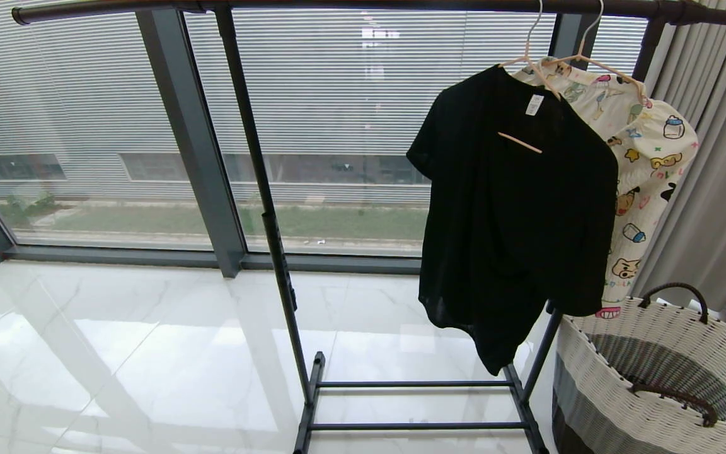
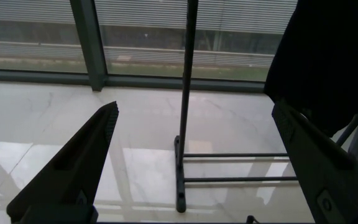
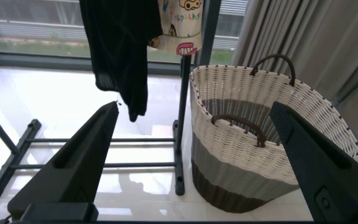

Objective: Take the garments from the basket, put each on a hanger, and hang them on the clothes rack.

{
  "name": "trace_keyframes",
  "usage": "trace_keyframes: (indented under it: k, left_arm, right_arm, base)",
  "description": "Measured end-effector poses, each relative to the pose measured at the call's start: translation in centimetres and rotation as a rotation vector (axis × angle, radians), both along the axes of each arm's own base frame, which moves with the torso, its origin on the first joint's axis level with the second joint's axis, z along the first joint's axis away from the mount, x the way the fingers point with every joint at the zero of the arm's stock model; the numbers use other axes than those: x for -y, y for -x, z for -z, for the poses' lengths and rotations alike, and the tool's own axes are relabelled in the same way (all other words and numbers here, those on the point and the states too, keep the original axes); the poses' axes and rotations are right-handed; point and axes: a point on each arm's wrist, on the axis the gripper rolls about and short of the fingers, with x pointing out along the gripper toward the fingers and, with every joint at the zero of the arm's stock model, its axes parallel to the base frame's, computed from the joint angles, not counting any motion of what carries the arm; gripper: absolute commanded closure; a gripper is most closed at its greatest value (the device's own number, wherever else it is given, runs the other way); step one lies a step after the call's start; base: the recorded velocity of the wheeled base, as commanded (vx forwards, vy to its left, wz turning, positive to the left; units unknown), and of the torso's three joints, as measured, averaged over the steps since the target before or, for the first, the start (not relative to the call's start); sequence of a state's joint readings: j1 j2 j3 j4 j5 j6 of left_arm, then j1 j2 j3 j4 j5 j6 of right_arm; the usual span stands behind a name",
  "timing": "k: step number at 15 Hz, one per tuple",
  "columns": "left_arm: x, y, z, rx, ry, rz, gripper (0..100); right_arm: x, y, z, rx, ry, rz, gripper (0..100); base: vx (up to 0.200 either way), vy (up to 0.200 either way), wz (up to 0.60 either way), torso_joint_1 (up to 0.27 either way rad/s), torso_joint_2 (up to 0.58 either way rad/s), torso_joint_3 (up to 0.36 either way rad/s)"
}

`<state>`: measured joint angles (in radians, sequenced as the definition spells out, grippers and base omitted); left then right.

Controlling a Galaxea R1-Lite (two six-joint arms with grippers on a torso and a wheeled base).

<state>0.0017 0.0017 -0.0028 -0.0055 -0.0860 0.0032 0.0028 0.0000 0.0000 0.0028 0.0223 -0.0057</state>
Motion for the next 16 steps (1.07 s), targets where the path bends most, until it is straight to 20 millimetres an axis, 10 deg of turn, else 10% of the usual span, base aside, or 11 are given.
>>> trace_keyframes:
  k: [16]
  left_arm:
    - [0.0, 0.0, 0.01, 0.001, 0.0, 0.0, 0]
  right_arm:
    - [0.0, 0.0, 0.0, 0.0, -0.001, 0.0, 0]
  base:
    - [0.0, 0.0, 0.0, 0.0, 0.0, 0.0]
